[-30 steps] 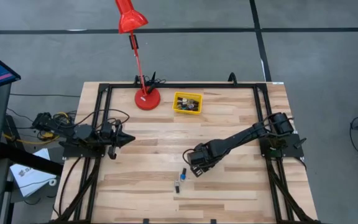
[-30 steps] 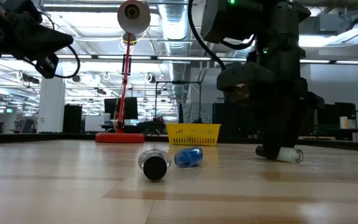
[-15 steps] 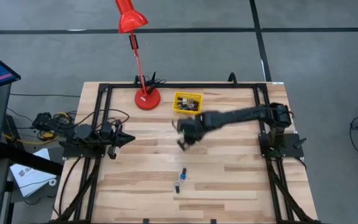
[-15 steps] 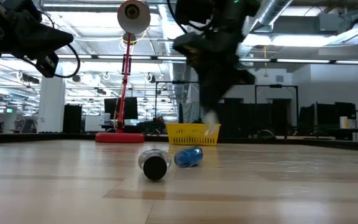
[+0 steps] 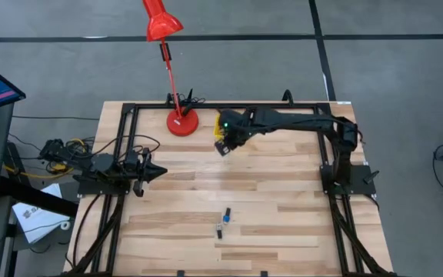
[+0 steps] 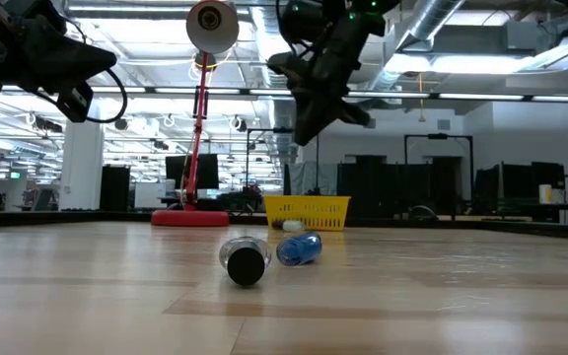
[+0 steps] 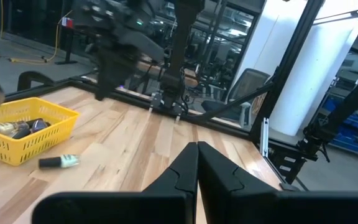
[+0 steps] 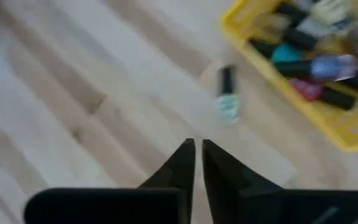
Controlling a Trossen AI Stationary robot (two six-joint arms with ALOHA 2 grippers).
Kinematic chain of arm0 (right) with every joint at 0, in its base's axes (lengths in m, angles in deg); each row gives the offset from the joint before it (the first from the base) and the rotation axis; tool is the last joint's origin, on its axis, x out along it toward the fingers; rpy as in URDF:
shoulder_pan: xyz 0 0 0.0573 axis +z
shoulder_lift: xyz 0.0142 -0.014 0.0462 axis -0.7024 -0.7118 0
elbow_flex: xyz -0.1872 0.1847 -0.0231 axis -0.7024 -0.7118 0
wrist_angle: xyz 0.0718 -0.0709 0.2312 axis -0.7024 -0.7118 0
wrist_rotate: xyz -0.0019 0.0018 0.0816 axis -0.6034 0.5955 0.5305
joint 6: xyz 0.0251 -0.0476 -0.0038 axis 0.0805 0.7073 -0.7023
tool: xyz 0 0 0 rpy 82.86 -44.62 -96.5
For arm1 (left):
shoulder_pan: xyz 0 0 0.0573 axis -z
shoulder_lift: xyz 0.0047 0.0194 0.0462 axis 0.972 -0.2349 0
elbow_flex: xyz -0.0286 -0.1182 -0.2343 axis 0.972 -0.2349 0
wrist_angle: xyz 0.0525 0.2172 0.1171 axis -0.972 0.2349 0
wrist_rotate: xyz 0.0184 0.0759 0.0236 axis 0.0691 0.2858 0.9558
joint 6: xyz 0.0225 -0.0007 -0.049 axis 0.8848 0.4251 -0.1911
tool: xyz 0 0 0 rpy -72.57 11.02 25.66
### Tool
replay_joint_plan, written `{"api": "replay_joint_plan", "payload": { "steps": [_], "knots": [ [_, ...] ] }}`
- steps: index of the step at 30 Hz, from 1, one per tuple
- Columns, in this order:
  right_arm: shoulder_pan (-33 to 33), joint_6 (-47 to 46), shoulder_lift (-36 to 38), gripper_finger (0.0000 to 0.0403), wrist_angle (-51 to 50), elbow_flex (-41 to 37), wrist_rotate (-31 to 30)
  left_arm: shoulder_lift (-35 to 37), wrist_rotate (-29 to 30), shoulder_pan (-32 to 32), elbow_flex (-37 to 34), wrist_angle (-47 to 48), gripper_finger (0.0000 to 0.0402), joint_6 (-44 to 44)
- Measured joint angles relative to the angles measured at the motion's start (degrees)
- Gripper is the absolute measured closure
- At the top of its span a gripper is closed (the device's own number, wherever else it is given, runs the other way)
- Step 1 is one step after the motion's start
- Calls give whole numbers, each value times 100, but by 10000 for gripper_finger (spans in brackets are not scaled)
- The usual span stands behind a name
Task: Pick & Place Nail Polish
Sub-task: Put the light blue nail polish bottle into the yellow bin
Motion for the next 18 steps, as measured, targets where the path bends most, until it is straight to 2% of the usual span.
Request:
{"api": "replay_joint_plan", "payload": {
  "steps": [3,6,11,16,18],
  "knots": [
    [170,381,-2,351,130,-4,-118,0,0,0,0,-9,401,0],
    [328,717,0,321,158,-4,-554,0,0,0,0,-11,401,0],
    [558,671,1,247,287,-61,-1096,0,0,0,0,-11,401,0],
    [995,371,108,174,2049,-850,-2627,0,0,0,1,-15,401,0],
    [1155,258,207,163,2853,-1172,-2896,0,0,-2,2,-19,401,0]
  ]
}}
